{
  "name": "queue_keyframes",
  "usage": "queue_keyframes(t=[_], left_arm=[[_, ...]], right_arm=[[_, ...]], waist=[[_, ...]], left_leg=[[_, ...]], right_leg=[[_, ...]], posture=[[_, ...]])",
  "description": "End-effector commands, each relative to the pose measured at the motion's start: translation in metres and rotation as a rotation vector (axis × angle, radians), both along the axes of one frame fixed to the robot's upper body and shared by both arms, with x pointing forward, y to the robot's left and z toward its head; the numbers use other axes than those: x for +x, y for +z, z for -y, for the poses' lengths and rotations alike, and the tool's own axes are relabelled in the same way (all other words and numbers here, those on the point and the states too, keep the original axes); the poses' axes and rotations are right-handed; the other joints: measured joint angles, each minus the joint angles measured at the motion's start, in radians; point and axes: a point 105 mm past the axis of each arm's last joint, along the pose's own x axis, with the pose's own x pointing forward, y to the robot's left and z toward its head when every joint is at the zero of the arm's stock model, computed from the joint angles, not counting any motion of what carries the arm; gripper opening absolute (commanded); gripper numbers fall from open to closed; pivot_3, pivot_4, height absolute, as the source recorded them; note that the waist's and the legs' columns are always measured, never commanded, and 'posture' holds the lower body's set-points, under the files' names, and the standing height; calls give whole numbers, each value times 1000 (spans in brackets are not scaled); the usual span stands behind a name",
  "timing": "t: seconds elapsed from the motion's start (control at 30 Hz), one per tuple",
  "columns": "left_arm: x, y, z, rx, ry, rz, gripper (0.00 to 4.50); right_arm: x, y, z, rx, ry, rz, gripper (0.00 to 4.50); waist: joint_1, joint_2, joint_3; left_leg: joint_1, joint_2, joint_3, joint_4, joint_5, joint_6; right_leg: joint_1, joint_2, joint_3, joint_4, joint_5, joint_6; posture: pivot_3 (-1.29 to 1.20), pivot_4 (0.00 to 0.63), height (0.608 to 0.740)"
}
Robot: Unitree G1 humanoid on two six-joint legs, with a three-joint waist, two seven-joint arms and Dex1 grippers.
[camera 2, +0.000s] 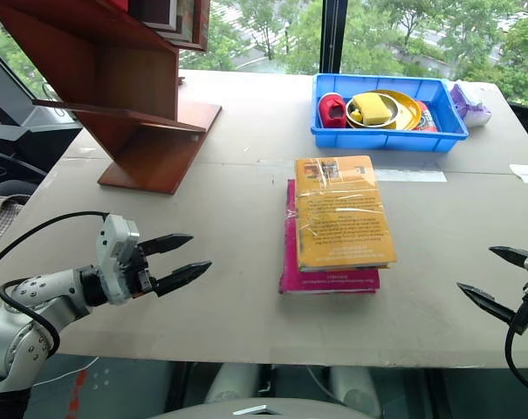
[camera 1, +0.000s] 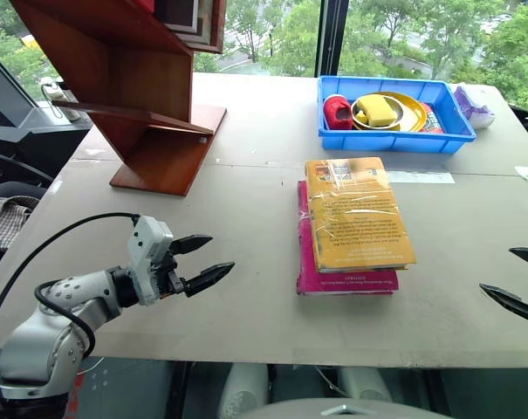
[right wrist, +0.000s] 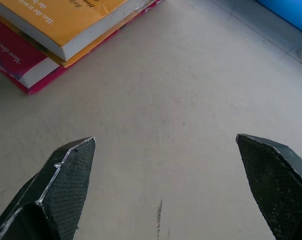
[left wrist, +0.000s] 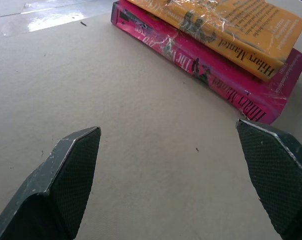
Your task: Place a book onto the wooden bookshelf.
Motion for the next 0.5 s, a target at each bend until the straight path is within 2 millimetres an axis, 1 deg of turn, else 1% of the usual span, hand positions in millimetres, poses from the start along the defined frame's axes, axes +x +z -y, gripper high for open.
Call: queue_keyframes(t=[0.03, 0.1, 0.13, 0.2, 0.27, 0.3, 0.33, 0.4, 0.5], left_arm=[[7, 18, -1, 13, -9, 86, 4454], [16, 32, 4, -6, -30, 145, 4454], [18, 36, 6, -11, -37, 158, 4454], [20, 41, 9, -12, -55, 182, 4454], [20, 49, 14, -17, -84, 211, 4454], [19, 51, 16, -11, -103, 219, 4454], [18, 53, 19, 3, -129, 234, 4489], [15, 55, 22, 16, -170, 250, 4500], [14, 61, 23, 16, -198, 273, 4500]], right_arm=[[12, 22, -5, 27, -18, 118, 4500], [29, 48, -20, 105, -50, 232, 4500], [33, 54, -23, 124, -61, 252, 4500], [39, 62, -31, 70, -98, 243, 4500], [46, 76, -47, 155, -81, 214, 4500], [50, 78, -51, 186, -93, 185, 4500], [56, 77, -57, 173, -102, 150, 4239], [65, 68, -62, 105, -137, 88, 3660], [82, 58, -72, 111, -191, 15, 2218]], waist=[[0, 0, 0], [-2, 0, 1], [-4, 1, 2], [-3, 3, 1], [-4, 2, 1], [-6, 2, 2], [-4, 2, 2], [-4, 2, 2], [0, 1, 2]], left_leg=[[0, 0, 0, 0, 0, 0], [1, 0, 0, 0, 0, 0], [0, 1, 0, 2, 0, 0], [1, 0, 0, 2, 0, 0], [1, 0, 0, 1, 0, 0], [1, 0, 0, 1, 0, 0], [-1, 0, 0, 0, 0, 0], [-2, 0, 0, 0, 0, 0], [-3, 0, 0, -1, 0, 0]], right_leg=[[0, 0, 0, 0, 0, 0], [0, 0, 0, 0, 0, 1], [0, 1, 0, 1, 0, 1], [0, 1, 1, 2, 0, 1], [0, 1, 1, 2, 1, -1], [0, 1, 1, 1, 2, -3], [-1, 1, 1, 1, 2, -3], [-2, 1, 1, 0, 2, -3], [-3, 1, 0, -1, 2, -3]], posture=[[0, 150, 740], [0, 150, 740], [0, 150, 740], [0, 150, 740], [0, 150, 740], [0, 150, 740], [0, 150, 740], [0, 150, 740], [0, 150, 740]])
